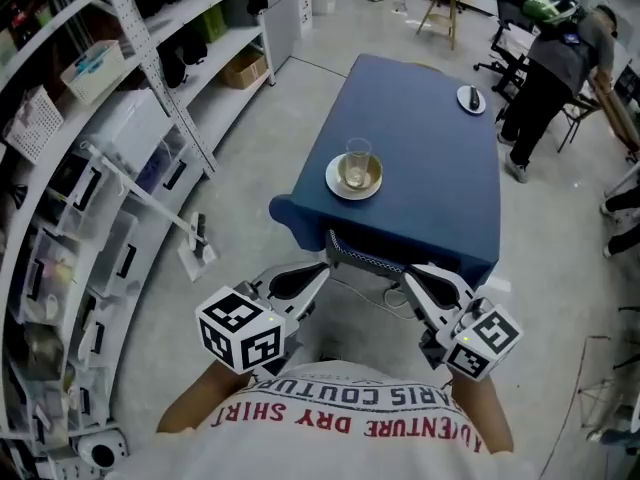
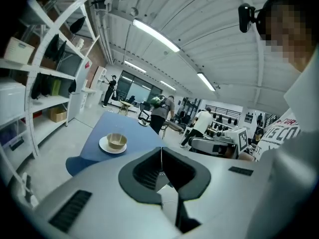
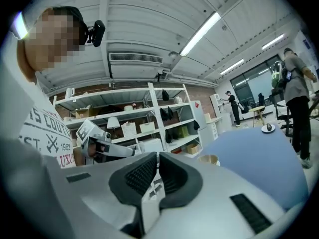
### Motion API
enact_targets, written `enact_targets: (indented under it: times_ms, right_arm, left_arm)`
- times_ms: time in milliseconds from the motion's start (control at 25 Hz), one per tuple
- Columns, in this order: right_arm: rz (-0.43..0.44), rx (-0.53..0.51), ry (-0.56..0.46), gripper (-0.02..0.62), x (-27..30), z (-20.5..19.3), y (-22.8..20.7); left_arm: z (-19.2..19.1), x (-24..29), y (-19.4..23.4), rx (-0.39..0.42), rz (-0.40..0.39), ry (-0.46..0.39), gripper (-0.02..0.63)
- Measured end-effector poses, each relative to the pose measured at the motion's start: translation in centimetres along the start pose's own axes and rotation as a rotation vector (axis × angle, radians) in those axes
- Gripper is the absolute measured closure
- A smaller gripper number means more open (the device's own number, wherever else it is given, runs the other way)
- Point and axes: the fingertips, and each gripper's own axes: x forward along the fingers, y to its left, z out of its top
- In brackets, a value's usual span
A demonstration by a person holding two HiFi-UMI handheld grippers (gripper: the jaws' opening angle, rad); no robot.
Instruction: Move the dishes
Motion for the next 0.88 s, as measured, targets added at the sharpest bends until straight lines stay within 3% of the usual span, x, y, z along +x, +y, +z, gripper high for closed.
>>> enact_targets:
  times_ms: [240,280,360,560,680,880]
  right_arm:
    - [-0.071,0.0,-0.002,0.564,3.1,0.2,-2.6]
    - [-0.084,-0.005,0.0,0.55,3.4,0.2,-3.0]
    - [-0.106,-0.015,0.011,0.416,4.0,0.2,-3.9]
    - [-0.132,-0.053,0.049,0.315,5.9,0.0,-6.3]
    - [-0.157,-0.065,0.053,0.278,7.3,0.2,-8.4]
    - [-0.133,-0.094,0.123,0.278,10.3,-0.4,-11.2]
  left_arm:
    - [0.7,2.2,4.5,-0.009,-0.034,0.04,0.577]
    - [0.8,2.4,5.0,-0.012,-0.036,0.041,0.577]
    - [0.8,2.9,5.9,-0.02,-0.036,0.045,0.577]
    - [1.1,3.6,8.0,-0.046,-0.016,0.051,0.577]
    - [1.5,4.1,9.0,-0.055,0.001,0.051,0.577]
    - [2.3,5.3,11.3,-0.079,0.037,0.047,0.577]
